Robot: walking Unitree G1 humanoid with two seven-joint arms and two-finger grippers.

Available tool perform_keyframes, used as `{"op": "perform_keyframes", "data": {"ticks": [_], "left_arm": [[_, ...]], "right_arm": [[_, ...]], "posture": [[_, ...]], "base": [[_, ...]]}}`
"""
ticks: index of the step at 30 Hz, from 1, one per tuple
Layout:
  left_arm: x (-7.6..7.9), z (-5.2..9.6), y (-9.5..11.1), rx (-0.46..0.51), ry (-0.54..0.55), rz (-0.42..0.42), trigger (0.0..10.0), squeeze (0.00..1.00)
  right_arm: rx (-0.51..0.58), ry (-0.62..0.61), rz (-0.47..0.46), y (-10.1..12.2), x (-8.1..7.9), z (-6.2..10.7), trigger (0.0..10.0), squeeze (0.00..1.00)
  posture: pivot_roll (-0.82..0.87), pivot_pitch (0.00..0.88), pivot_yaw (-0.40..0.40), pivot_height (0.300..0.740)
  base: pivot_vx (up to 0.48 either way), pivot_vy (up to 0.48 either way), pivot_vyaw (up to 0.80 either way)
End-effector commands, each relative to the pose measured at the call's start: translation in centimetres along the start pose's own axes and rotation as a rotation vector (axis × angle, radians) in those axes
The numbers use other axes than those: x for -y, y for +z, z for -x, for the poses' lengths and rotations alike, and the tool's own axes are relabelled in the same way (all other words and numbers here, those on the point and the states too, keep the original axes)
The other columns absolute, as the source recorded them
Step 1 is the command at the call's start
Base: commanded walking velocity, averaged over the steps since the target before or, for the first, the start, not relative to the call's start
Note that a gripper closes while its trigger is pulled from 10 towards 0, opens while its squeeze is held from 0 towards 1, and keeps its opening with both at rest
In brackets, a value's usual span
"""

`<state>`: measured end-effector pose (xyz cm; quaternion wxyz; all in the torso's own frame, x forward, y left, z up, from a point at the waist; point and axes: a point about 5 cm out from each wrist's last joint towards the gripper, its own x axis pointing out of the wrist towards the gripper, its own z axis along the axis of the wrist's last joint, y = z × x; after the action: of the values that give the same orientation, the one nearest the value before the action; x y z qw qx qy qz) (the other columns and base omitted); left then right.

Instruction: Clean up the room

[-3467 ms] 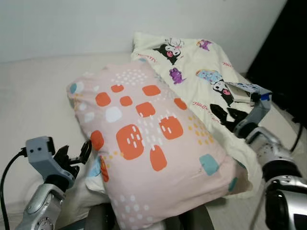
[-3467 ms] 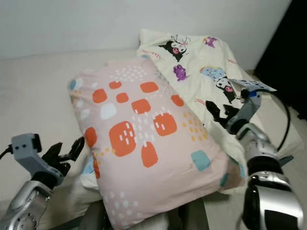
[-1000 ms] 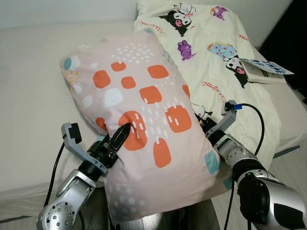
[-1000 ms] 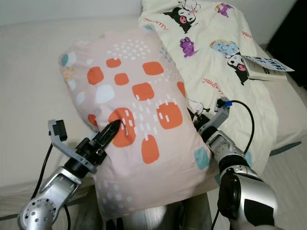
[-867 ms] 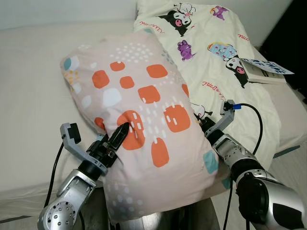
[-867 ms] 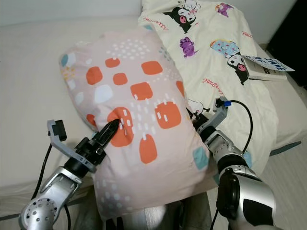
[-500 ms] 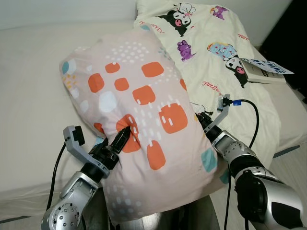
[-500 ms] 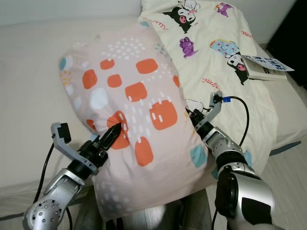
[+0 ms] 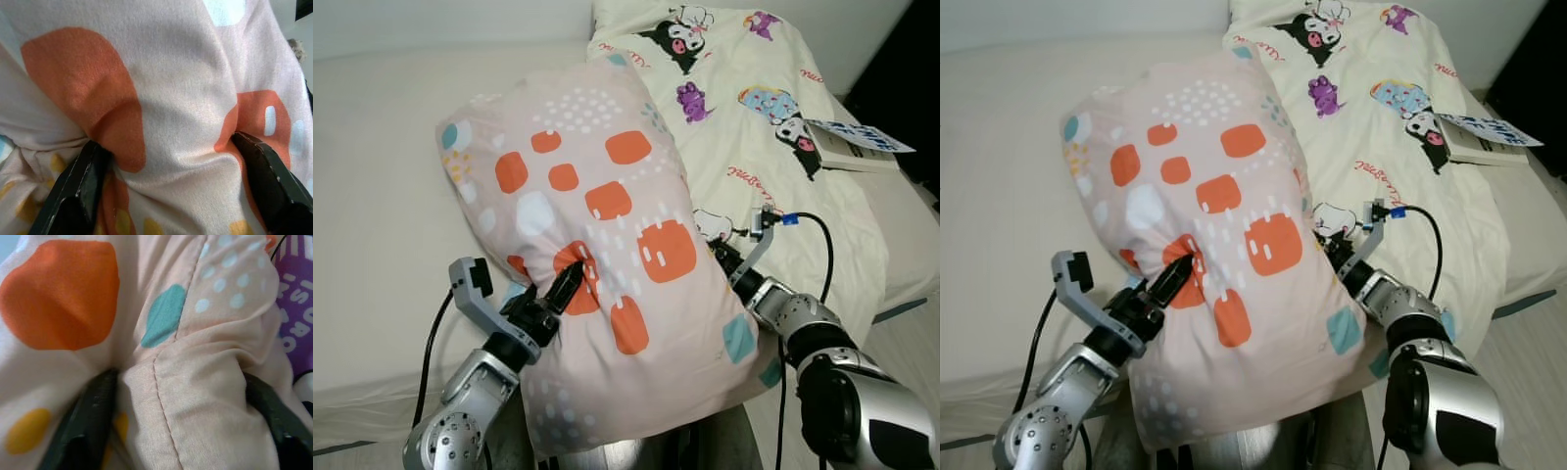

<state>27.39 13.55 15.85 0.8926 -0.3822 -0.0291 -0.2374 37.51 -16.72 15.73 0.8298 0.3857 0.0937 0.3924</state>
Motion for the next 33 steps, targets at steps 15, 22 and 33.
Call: {"op": "perform_keyframes", "data": {"ticks": [15, 22, 33], "left_arm": [[0.4, -0.4, -3.9, -0.178, -0.031, -0.112, 0.0, 0.91], [-0.1, -0.4, -4.5, -0.18, 0.023, -0.196, 0.0, 0.91], [2.3, -1.9, -1.5, -0.043, 0.009, -0.44, 4.5, 0.45]], "right_arm": [[-0.227, -0.182, 0.17, -2.5, 1.4, 0.3, 0.0, 0.0], [-0.185, -0.189, 0.21, -2.0, 1.1, -0.3, 0.0, 0.0], [-0.005, -0.085, 0.519, -1.3, -5.2, -5.4, 10.0, 0.0]], "posture": [[0.03, 0.273, -0.036, 0.581], [0.0, 0.227, -0.04, 0.581], [-0.05, 0.156, -0.048, 0.581]], "base": [[0.0, 0.0, 0.0], [0.0, 0.0, 0.0], [0.0, 0.0, 0.0]]}}
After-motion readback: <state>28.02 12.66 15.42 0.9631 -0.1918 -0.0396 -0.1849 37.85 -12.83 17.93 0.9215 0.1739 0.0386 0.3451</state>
